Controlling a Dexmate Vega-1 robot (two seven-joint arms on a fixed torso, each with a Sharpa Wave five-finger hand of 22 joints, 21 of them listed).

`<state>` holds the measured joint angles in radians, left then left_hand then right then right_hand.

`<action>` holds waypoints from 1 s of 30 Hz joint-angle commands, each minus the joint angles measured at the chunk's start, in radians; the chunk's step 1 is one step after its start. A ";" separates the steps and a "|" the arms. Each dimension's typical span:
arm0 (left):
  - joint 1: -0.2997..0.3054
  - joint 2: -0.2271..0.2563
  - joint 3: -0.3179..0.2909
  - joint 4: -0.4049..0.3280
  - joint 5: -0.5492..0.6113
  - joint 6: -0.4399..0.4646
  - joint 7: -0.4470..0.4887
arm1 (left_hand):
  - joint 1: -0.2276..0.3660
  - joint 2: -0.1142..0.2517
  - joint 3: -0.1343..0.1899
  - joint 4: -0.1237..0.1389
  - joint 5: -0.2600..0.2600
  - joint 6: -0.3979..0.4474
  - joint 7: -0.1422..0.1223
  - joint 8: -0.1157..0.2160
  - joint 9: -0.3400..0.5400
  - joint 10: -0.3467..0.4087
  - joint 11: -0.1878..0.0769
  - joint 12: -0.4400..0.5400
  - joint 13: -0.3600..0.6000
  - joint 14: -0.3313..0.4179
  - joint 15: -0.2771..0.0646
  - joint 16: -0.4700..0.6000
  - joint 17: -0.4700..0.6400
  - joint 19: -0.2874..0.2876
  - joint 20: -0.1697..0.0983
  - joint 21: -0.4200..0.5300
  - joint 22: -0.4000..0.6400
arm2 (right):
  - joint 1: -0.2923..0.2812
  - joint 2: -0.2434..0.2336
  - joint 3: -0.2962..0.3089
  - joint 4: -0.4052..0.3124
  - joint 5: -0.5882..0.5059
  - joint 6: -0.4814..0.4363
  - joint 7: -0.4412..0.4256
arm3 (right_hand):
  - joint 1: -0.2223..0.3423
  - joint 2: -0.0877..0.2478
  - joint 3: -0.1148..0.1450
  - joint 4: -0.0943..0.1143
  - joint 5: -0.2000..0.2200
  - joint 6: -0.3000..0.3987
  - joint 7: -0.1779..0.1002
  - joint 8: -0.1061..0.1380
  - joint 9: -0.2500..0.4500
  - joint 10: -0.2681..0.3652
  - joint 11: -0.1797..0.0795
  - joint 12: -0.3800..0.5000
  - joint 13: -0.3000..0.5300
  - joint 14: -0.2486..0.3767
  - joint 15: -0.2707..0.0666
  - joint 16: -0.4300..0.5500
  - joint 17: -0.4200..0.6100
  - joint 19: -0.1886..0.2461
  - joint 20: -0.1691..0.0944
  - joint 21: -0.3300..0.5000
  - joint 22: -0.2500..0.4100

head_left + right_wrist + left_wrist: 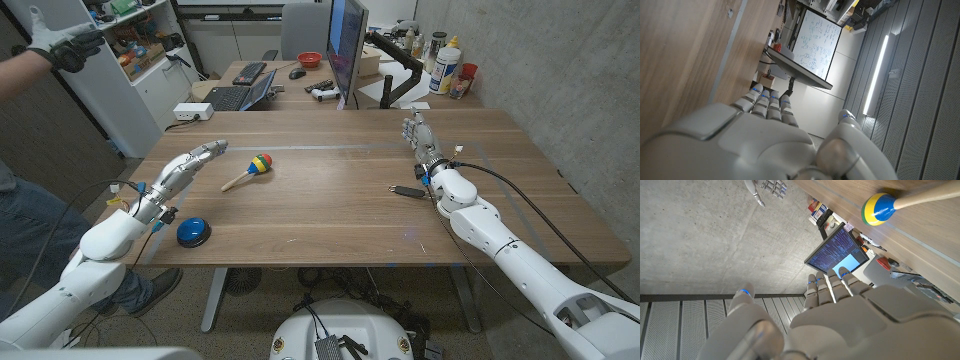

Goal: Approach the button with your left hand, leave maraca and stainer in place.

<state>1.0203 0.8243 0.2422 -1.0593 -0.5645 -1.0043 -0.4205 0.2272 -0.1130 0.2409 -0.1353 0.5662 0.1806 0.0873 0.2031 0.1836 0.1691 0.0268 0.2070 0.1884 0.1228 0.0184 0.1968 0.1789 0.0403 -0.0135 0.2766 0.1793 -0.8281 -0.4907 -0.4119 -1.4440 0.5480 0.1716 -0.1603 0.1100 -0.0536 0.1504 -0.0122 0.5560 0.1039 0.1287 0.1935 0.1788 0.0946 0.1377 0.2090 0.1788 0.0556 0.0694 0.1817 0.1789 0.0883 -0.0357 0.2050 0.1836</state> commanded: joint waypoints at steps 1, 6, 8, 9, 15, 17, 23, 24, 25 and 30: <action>0.007 0.018 -0.008 0.037 0.010 -0.077 -0.010 | 0.017 0.006 0.008 -0.005 0.002 0.001 -0.011 -0.001 0.006 0.006 0.012 0.001 0.003 0.013 0.014 0.003 0.005 0.002 0.019 -0.007 0.002 | 0.007 0.008 -0.005 0.016 -0.001 0.012 0.010 | 0.003 0.012 -0.002 0.000 0.007 0.003 0.001 -0.001 0.004 0.001 -0.001 -0.002 0.004 0.001 0.005 0.004 0.002 0.011 0.001 0.001 0.002; 0.010 0.024 -0.014 0.047 0.028 -0.110 -0.001 | 0.028 0.015 0.014 -0.007 0.001 0.006 -0.021 0.001 0.006 0.004 0.014 0.000 0.003 0.014 0.020 0.003 0.006 0.002 0.029 -0.010 0.003 | 0.011 0.012 -0.007 0.026 0.002 0.014 0.017 | 0.003 0.012 -0.004 0.000 0.008 0.003 0.001 -0.001 0.004 0.001 0.000 -0.002 0.004 0.002 0.005 0.004 0.002 0.010 0.003 0.001 0.002; 0.009 0.028 -0.016 0.054 0.043 -0.126 0.004 | 0.033 0.018 0.016 -0.008 0.001 0.011 -0.027 0.003 0.006 0.004 0.013 0.000 0.003 0.015 0.021 0.003 0.006 0.003 0.029 -0.011 0.003 | 0.012 0.013 -0.007 0.028 0.002 0.016 0.019 | 0.003 0.013 -0.004 -0.001 0.008 0.002 0.001 -0.002 0.004 0.001 -0.001 -0.002 0.004 0.001 0.005 0.004 0.002 0.011 0.003 0.001 0.002; 0.008 0.030 -0.016 0.057 0.047 -0.132 0.004 | 0.034 0.019 0.017 -0.008 0.001 0.011 -0.028 0.003 0.006 0.004 0.014 0.000 0.003 0.015 0.022 0.003 0.006 0.003 0.030 -0.011 0.003 | 0.012 0.013 -0.007 0.029 0.002 0.016 0.019 | 0.003 0.013 -0.005 -0.001 0.008 0.002 0.001 -0.002 0.004 0.001 -0.001 -0.002 0.004 0.001 0.005 0.004 0.002 0.010 0.003 0.001 0.002; 0.001 0.035 -0.019 0.082 0.071 -0.172 0.013 | 0.052 0.029 0.025 -0.012 -0.001 0.011 -0.036 0.003 0.007 0.002 0.016 -0.001 0.004 0.020 0.027 0.004 0.007 0.009 0.058 -0.013 0.004 | 0.013 0.013 -0.008 0.030 0.001 0.015 0.020 | 0.003 0.014 -0.006 -0.001 0.008 0.002 -0.001 -0.002 0.004 0.001 -0.001 -0.002 0.004 0.001 0.005 0.004 0.002 0.010 0.004 0.001 0.002; -0.004 0.035 -0.021 0.095 0.084 -0.190 0.019 | 0.063 0.035 0.031 -0.014 -0.003 0.028 -0.045 0.009 0.007 0.011 0.004 0.003 0.005 0.024 0.029 0.004 0.007 0.012 0.073 -0.015 0.004 | 0.013 0.014 -0.009 0.030 0.002 0.014 0.020 | 0.003 0.014 -0.006 -0.001 0.009 0.002 -0.001 -0.002 0.004 0.001 0.000 -0.002 0.004 0.002 0.005 0.004 0.002 0.009 0.005 0.001 0.002; -0.018 0.043 -0.022 0.127 0.105 -0.226 0.027 | 0.080 0.042 0.038 -0.017 -0.007 0.051 -0.072 0.016 0.008 0.020 -0.001 0.007 0.007 0.033 0.047 0.006 0.008 0.017 0.096 -0.017 0.005 | 0.013 0.014 -0.010 0.026 0.002 0.009 0.016 | 0.003 0.015 -0.008 -0.001 0.009 0.001 -0.002 -0.002 0.004 0.001 -0.001 -0.002 0.004 0.002 0.007 0.004 0.002 0.009 0.007 0.000 0.002; -0.020 0.044 -0.023 0.133 0.109 -0.232 0.029 | 0.083 0.043 0.039 -0.017 -0.007 0.053 -0.075 0.017 0.008 0.021 -0.002 0.007 0.008 0.036 0.049 0.007 0.008 0.020 0.098 -0.017 0.006 | 0.013 0.013 -0.010 0.025 0.001 0.007 0.015 | 0.003 0.015 -0.008 -0.001 0.009 0.002 -0.002 -0.002 0.004 0.001 -0.001 -0.002 0.004 0.002 0.007 0.004 0.002 0.008 0.008 0.000 0.002; -0.024 0.043 -0.023 0.141 0.114 -0.241 0.031 | 0.084 0.044 0.039 -0.017 -0.008 0.056 -0.075 0.018 0.008 0.021 -0.001 0.007 0.008 0.038 0.048 0.007 0.008 0.021 0.099 -0.017 0.006 | 0.014 0.013 -0.010 0.024 0.001 0.005 0.015 | 0.003 0.015 -0.008 -0.001 0.009 0.002 -0.003 -0.002 0.004 0.001 -0.001 -0.002 0.004 0.003 0.007 0.004 0.002 0.008 0.008 0.000 0.002; -0.044 0.039 -0.034 0.185 0.162 -0.304 0.047 | 0.092 0.046 0.043 -0.018 -0.010 0.059 -0.079 0.017 0.009 0.027 -0.005 0.010 0.009 0.048 0.046 0.010 0.008 0.030 0.111 -0.015 0.006 | 0.027 0.017 -0.014 0.034 -0.002 0.003 0.019 | 0.004 0.016 -0.010 -0.002 0.010 0.002 -0.003 -0.002 0.004 0.001 0.000 -0.002 0.004 0.003 0.007 0.004 0.002 0.008 0.008 0.000 0.002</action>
<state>1.0061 0.8621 0.2214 -0.9447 -0.4682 -1.2118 -0.3975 0.3062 -0.0680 0.2732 -0.1530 0.5582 0.2323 0.0175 0.2157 0.1887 0.1836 0.0232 0.2119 0.1935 0.1596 0.0625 0.1968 0.1840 0.0692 0.0861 0.2622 0.1841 -0.8152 -0.4783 -0.4210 -1.4180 0.5489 0.1844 -0.1433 0.1139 -0.0497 0.1463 -0.0164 0.5560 0.1038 0.1286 0.1935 0.1789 0.0946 0.1377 0.2090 0.1788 0.0555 0.0694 0.1817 0.1789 0.0939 -0.0302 0.2050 0.1835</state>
